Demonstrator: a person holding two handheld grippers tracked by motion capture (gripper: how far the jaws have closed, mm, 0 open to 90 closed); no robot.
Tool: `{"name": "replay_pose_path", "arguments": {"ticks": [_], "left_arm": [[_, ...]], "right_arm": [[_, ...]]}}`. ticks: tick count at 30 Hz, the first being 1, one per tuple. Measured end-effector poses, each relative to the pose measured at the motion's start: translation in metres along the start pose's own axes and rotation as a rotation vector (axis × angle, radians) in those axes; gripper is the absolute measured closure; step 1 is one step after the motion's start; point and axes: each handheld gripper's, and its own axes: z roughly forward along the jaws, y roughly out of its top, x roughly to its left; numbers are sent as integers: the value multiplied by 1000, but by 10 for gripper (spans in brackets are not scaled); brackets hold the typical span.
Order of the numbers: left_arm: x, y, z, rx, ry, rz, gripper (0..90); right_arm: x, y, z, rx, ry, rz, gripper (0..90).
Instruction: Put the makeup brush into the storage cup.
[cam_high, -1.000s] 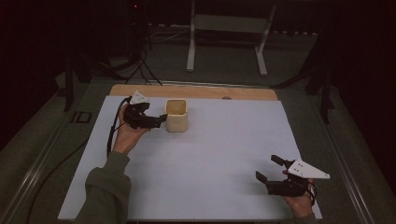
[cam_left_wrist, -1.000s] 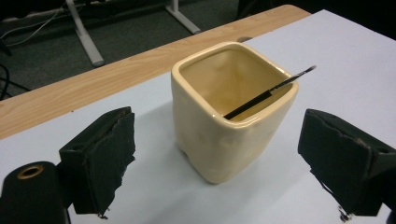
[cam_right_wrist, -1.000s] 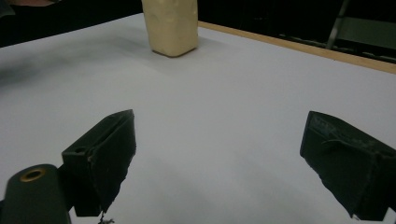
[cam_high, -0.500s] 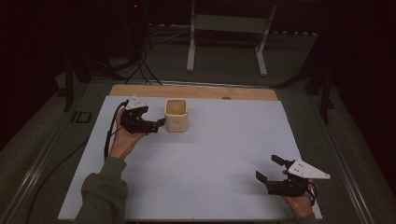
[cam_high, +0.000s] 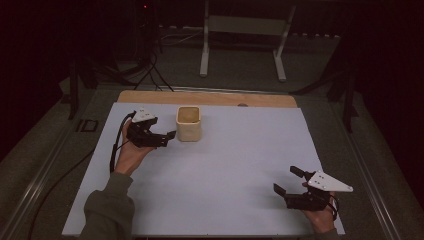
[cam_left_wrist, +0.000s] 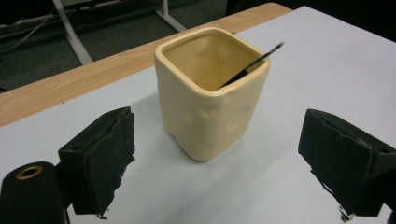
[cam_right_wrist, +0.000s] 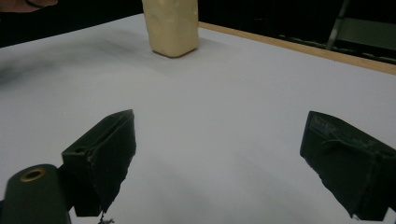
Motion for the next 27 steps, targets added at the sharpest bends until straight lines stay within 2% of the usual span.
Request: {"name": "replay_pose_path", "arguments": {"ticks": [15, 24, 27], "left_arm": [[-7, -8, -11, -26, -20, 9, 120], [-12, -12, -18, -38, -22, 23, 119], [-13, -14, -21, -56, -15, 20, 118]], "right_arm": [[0, 0, 0, 1, 2, -1, 103], [0, 0, 1, 3, 2, -2, 103], [1, 0, 1, 3, 2, -2, 103]]}}
